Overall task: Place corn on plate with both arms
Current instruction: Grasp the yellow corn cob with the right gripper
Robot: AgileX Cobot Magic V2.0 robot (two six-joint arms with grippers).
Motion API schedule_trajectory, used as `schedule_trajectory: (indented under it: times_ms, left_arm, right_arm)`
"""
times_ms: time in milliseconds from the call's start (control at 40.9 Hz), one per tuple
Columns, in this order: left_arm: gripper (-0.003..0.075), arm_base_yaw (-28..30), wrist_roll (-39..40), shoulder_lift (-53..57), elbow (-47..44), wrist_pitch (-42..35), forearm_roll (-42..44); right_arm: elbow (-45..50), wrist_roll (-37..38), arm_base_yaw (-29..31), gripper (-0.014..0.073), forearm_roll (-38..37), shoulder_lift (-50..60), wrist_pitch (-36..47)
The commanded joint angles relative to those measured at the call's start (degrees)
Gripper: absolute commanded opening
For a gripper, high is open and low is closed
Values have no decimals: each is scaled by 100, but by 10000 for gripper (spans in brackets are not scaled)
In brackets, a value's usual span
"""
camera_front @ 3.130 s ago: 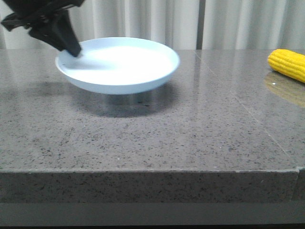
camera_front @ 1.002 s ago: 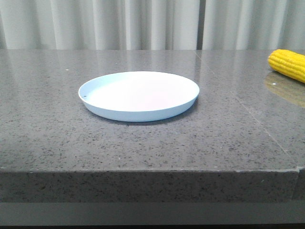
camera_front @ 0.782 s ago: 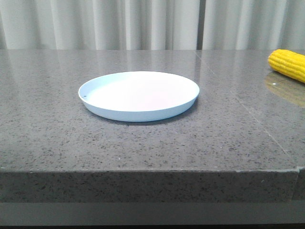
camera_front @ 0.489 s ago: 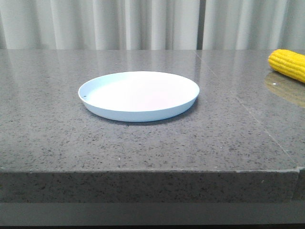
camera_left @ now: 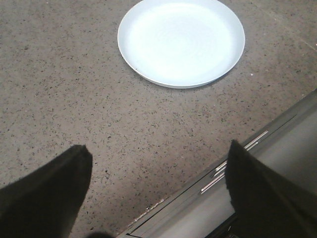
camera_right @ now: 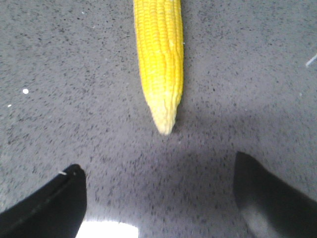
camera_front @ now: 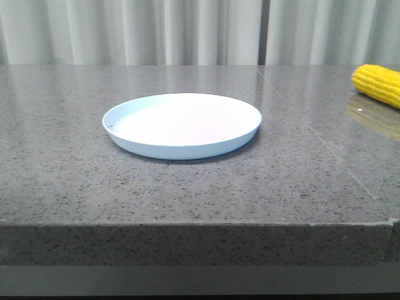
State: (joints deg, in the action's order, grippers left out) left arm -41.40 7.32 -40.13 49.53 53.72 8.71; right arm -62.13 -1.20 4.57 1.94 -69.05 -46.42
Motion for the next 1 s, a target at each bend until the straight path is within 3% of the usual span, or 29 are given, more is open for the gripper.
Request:
schedule_trajectory:
  times_ms: [0, 562, 978]
  left_arm:
    - [546, -40, 55, 13, 161, -377, 5]
    - [546, -40, 55, 13, 161, -377, 5]
    - [546, -40, 55, 13, 161, -377, 5]
  right_arm:
    - [-578, -100, 34, 627, -68, -434, 144]
    - [-2595, -100, 34, 621, -63, -2895, 67]
    - [-3082, -103, 34, 481, 139, -3640, 7]
